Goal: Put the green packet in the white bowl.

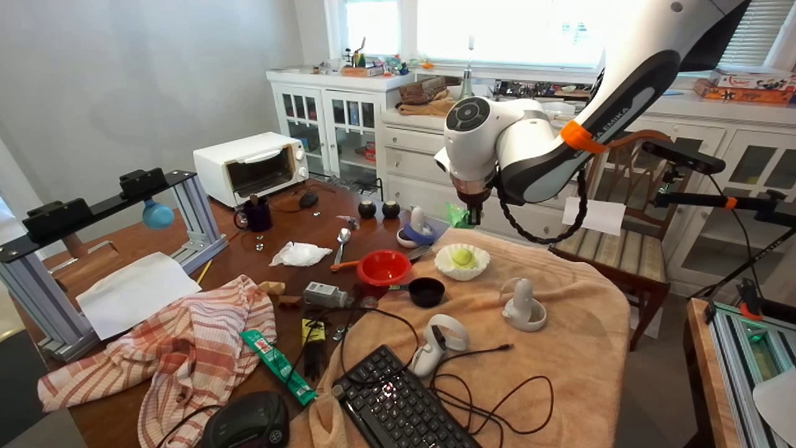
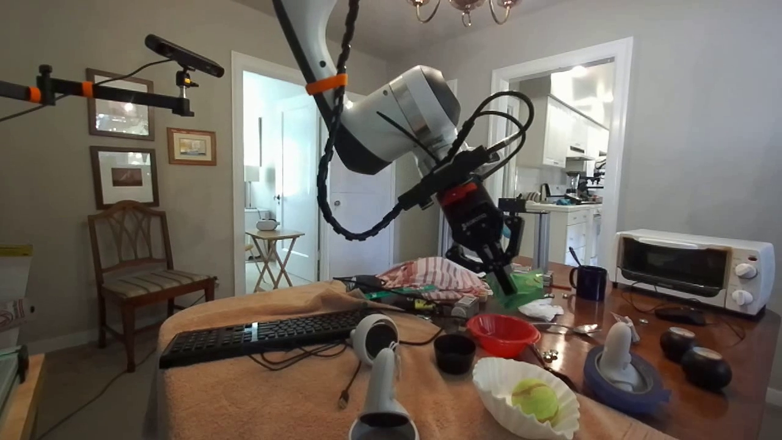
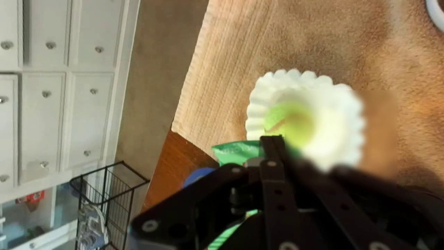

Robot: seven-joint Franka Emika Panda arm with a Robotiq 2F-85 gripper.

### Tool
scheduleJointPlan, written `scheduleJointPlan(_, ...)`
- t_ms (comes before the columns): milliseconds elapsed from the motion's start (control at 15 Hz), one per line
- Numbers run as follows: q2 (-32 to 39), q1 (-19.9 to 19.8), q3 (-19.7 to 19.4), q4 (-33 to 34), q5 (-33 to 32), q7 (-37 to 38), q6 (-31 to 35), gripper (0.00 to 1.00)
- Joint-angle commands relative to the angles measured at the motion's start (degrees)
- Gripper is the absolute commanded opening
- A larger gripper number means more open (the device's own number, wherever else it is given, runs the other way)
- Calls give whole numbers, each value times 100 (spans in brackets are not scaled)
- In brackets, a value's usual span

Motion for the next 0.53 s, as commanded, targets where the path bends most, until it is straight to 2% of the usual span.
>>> scheduleJointPlan(0, 639, -23, 108, 520, 535, -145, -624, 0)
scheduleJointPlan(467, 1296, 67, 32, 1042, 1136, 161, -1188, 0)
